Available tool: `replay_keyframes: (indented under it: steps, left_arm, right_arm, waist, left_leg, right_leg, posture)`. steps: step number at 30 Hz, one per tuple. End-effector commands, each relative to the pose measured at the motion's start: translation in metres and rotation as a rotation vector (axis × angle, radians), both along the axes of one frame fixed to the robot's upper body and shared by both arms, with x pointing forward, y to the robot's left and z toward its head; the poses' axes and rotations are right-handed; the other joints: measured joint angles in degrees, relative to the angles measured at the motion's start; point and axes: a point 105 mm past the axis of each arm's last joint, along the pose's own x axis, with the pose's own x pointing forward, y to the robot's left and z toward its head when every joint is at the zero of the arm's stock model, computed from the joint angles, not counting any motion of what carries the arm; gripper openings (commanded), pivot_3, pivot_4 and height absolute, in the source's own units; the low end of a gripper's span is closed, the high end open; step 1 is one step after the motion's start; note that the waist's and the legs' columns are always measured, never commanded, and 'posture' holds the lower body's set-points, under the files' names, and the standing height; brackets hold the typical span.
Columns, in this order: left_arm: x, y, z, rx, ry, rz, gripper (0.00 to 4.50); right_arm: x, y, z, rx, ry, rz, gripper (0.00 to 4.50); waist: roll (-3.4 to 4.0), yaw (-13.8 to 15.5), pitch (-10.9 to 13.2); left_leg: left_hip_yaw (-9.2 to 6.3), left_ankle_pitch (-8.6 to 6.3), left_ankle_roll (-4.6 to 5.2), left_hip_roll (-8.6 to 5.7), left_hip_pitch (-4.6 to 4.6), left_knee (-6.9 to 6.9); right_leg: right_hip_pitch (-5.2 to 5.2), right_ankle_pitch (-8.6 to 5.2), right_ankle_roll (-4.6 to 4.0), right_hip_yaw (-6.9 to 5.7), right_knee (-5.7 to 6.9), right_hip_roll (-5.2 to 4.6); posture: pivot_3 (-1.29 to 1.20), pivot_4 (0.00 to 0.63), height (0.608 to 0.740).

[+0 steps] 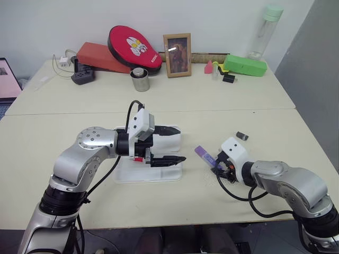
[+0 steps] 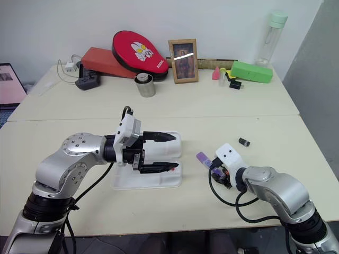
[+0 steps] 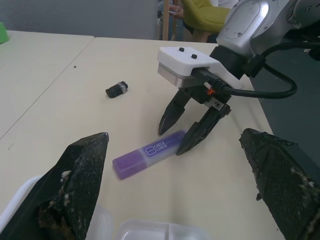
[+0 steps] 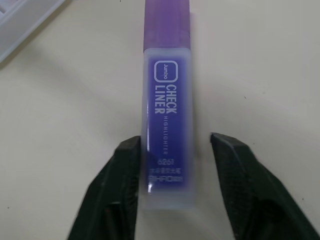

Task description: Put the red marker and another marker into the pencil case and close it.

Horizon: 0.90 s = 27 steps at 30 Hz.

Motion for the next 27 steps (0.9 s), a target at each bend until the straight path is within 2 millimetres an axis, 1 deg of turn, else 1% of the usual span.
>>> replay_keyframes:
  steps: [1,2,6,8,10,12,14,15,17,18,19,21,23,24,26,27]
  left_arm:
    - [-0.006,0.008,0.008,0.006,-0.047,0.002,4.5]
    - [-0.006,0.01,0.008,0.01,-0.047,0.003,4.5]
    - [-0.006,0.013,0.011,0.008,-0.053,0.014,4.5]
    - [-0.011,0.018,0.01,0.012,-0.036,0.023,4.5]
    - [-0.015,0.022,0.01,0.017,-0.024,0.026,4.5]
    - [-0.023,0.039,0.003,0.065,0.012,0.058,4.5]
    - [-0.031,0.067,-0.008,0.149,0.048,0.13,4.5]
    - [-0.033,0.076,-0.011,0.173,0.054,0.154,4.5]
    - [-0.034,0.087,-0.012,0.193,0.059,0.191,4.5]
    - [-0.034,0.095,-0.009,0.192,0.059,0.225,4.5]
    - [-0.035,0.107,-0.006,0.198,0.059,0.272,4.5]
    - [-0.038,0.12,-0.001,0.204,0.055,0.323,4.5]
    - [-0.044,0.125,0.0,0.204,0.062,0.349,4.5]
    - [-0.046,0.127,0.0,0.207,0.067,0.357,4.5]
    - [-0.05,0.129,-0.002,0.217,0.076,0.365,4.5]
    - [-0.053,0.132,-0.002,0.215,0.082,0.379,4.5]
  right_arm:
    - [0.001,0.004,0.007,0.003,-0.028,0.034,1.17]
    - [0.001,0.005,0.007,0.002,-0.029,0.043,1.05]
    - [0.001,0.007,0.012,-0.008,-0.051,0.089,1.05]
    - [-0.003,0.015,0.023,-0.014,-0.1,0.194,1.05]
    - [-0.007,0.021,0.029,-0.007,-0.116,0.263,1.05]
    - [-0.013,0.033,0.042,0.043,-0.133,0.371,1.05]
    - [-0.019,0.045,0.052,0.067,-0.159,0.488,1.05]
    - [-0.02,0.047,0.054,0.07,-0.166,0.521,1.05]
    - [-0.021,0.051,0.055,0.074,-0.17,0.567,1.05]
    - [-0.019,0.058,0.054,0.06,-0.177,0.608,1.05]
    - [-0.014,0.074,0.055,0.071,-0.188,0.653,1.05]
    - [-0.007,0.097,0.057,0.079,-0.203,0.715,1.05]
    - [0.002,0.117,0.052,0.078,-0.2,0.746,1.05]
    - [0.005,0.123,0.049,0.076,-0.196,0.758,1.05]
    - [0.006,0.13,0.046,0.08,-0.184,0.783,1.05]
    - [0.005,0.137,0.045,0.091,-0.177,0.798,1.05]
  waist:
    - [0.0,-0.1,0.0]
    - [0.0,-0.1,0.0]
    - [0.0,0.0,0.0]
    - [0.0,-0.1,0.0]
    - [0.01,-0.2,0.0]
    - [0.01,-0.4,0.0]
    - [0.02,-0.8,0.0]
    - [0.04,-1.0,0.0]
    - [0.05,-0.6,0.0]
    - [0.05,-0.1,0.0]
    - [0.04,-0.1,0.0]
    - [-0.01,-0.1,0.0]
    - [-0.01,-1.0,0.0]
    - [0.0,-1.1,0.0]
    - [-0.01,-0.6,0.0]
    - [0.0,-0.3,0.0]
  left_leg:
    - [-0.01,0.0,0.0,0.0,0.01,-0.01]
    - [-0.01,0.0,0.0,0.0,0.01,-0.01]
    - [-0.01,0.0,0.0,0.0,-0.01,0.0]
    - [-0.01,0.0,0.0,0.0,0.0,0.0]
    - [-0.02,0.0,0.0,0.01,0.0,-0.04]
    - [-0.04,0.0,0.01,0.03,0.0,-0.04]
    - [-0.08,-0.01,0.01,0.06,0.09,-0.08]
    - [-0.08,-0.01,0.01,0.09,0.09,-0.1]
    - [-0.14,-0.01,0.01,0.13,0.13,-0.12]
    - [-0.12,-0.01,0.01,0.15,0.11,-0.1]
    - [-0.12,-0.01,0.01,0.12,0.11,-0.08]
    - [-0.1,-0.01,0.01,0.11,0.12,-0.07]
    - [-0.05,-0.01,0.01,0.16,0.22,-0.08]
    - [-0.06,0.0,0.01,0.18,0.24,-0.11]
    - [-0.14,0.0,0.0,0.24,0.19,-0.13]
    - [-0.14,-0.01,0.0,0.22,0.15,-0.13]
  right_leg:
    - [0.0,0.0,0.0,0.0,0.0,0.0]
    - [0.0,0.0,0.0,0.0,0.0,0.01]
    - [0.0,0.0,0.0,-0.01,0.0,0.0]
    - [0.0,0.0,0.0,-0.03,-0.01,0.0]
    - [-0.08,0.0,0.0,0.03,0.0,0.0]
    - [-0.05,0.0,0.0,0.0,-0.02,0.01]
    - [-0.06,0.0,0.0,0.06,-0.01,0.03]
    - [-0.08,0.0,-0.01,0.08,-0.01,0.08]
    - [-0.04,-0.03,-0.05,0.02,-0.01,0.08]
    - [-0.02,-0.03,-0.05,-0.01,-0.02,0.08]
    - [-0.01,-0.03,-0.04,-0.01,-0.03,0.07]
    - [-0.01,-0.03,-0.04,-0.02,-0.03,0.06]
    - [-0.05,-0.01,-0.08,0.1,-0.01,0.08]
    - [-0.05,0.01,-0.11,0.1,0.0,0.08]
    - [-0.04,0.01,-0.14,0.03,0.0,0.07]
    - [-0.05,0.0,-0.14,0.02,-0.02,0.07]
  posture:
    - [0.0,0.15,0.74]
    - [0.0,0.15,0.74]
    - [0.0,0.15,0.74]
    - [0.0,0.15,0.74]
    - [0.0,0.15,0.74]
    - [0.0,0.15,0.74]
    - [0.0,0.15,0.74]
    - [0.0,0.15,0.74]
    - [0.0,0.15,0.74]
    - [0.0,0.15,0.74]
    - [0.0,0.15,0.74]
    - [0.0,0.15,0.74]
    - [0.0,0.15,0.74]
    - [0.0,0.15,0.74]
    - [0.0,0.15,0.74]
    - [0.0,0.15,0.74]
